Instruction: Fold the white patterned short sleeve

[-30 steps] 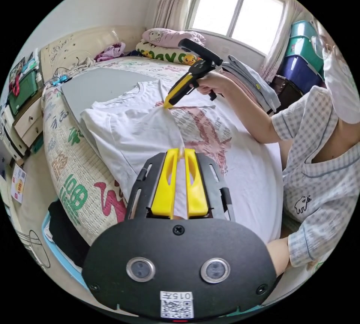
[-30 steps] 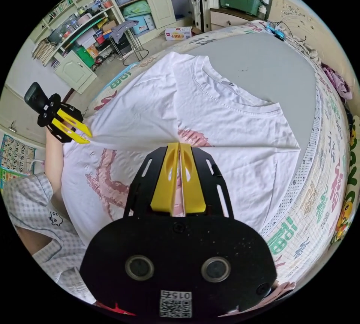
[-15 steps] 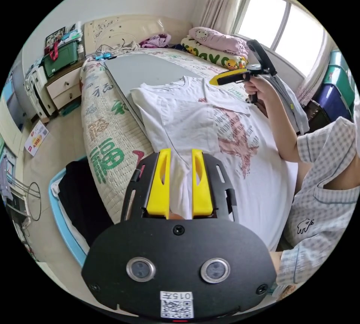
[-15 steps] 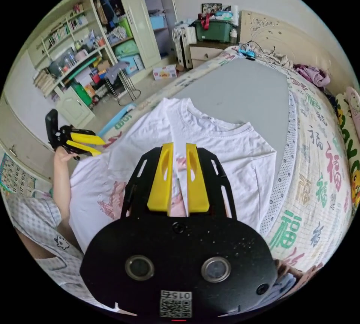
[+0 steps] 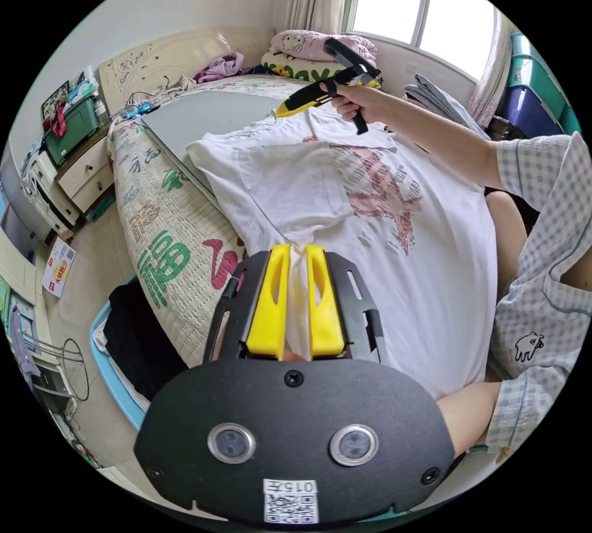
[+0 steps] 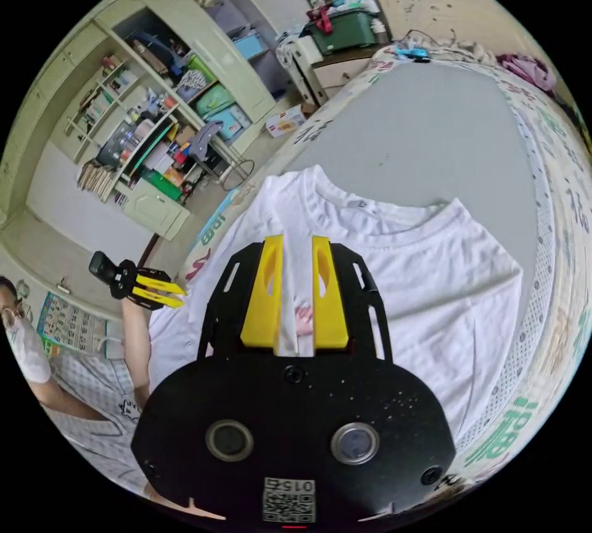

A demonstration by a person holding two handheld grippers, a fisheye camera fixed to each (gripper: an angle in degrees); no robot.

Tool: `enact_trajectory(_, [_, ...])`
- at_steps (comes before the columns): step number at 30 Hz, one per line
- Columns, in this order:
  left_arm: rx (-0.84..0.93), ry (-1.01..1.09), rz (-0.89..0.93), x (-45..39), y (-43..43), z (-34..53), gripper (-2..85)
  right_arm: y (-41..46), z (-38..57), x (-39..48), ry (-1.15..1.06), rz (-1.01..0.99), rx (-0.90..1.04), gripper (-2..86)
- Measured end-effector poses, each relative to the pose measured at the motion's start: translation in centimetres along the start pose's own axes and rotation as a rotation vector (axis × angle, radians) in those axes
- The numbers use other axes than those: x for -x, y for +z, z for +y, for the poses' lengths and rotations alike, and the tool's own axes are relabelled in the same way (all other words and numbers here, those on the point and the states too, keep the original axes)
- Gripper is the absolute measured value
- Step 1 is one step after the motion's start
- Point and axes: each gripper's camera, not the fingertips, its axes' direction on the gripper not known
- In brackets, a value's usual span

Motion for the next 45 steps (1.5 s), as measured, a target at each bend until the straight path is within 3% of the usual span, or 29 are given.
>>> enact_trajectory(5, [0.0, -0.03, -0.025, 0.4, -1.2, 0.1, 1.4, 7.2, -6.0, 4.8, -0.045, 0.028, 0.246, 9.7])
enact_trajectory(13, [0.004, -0.052, -0.066, 0.6, -4.5, 0.8, -0.3, 13.3, -10.0, 13.7, -0.18, 0.195, 0.368, 0.7])
enact_trajectory(22, [0.088, -0.069, -0.089, 1.0, -6.9, 1.3, 0.6, 18.0, -13.4, 22.3, -0.183, 0.359, 0.41, 4.3])
enact_trajectory(27, [-0.019, -0.128, -0.12, 2.0, -11.9, 2.7, 4.2, 12.8, -12.2, 24.0, -0.115, 0.416, 0.275, 5.5])
enact_trajectory(32, [-0.313, -0.25, -0.186, 3.6, -18.0, 4.0, 5.0, 1.4, 1.7, 30.5, -0.159, 0.348, 0.136, 4.8])
enact_trajectory(35, [-0.467, -0.433, -0.244, 4.2, -22.3, 4.7, 5.0, -5.3, 13.2, 34.8, -0.173, 0.341, 0.148, 6.0])
enact_trajectory(38, [-0.751, -0.57, -0.353, 3.6, -27.0, 6.4, 2.5, -12.8, 23.5, 37.0, -0.067, 0.296, 0.124, 6.4])
enact_trajectory(39, [-0.833, -0.705, -0.387, 4.5, -28.2, 7.7, 1.0, -14.1, 25.3, 37.1, -0.021, 0.31, 0.112, 6.4])
enact_trajectory(42, [-0.939, -0.911, -0.204, 7.0, -29.8, 10.7, 0.1, -20.5, 34.7, 37.8, 0.245, 0.355, 0.019, 6.3])
enact_trajectory(45, [-0.866, -0.907, -0.053, 6.9, -31.4, 10.9, 1.3, -22.6, 39.4, 38.6, 0.376, 0.311, -0.032, 6.9])
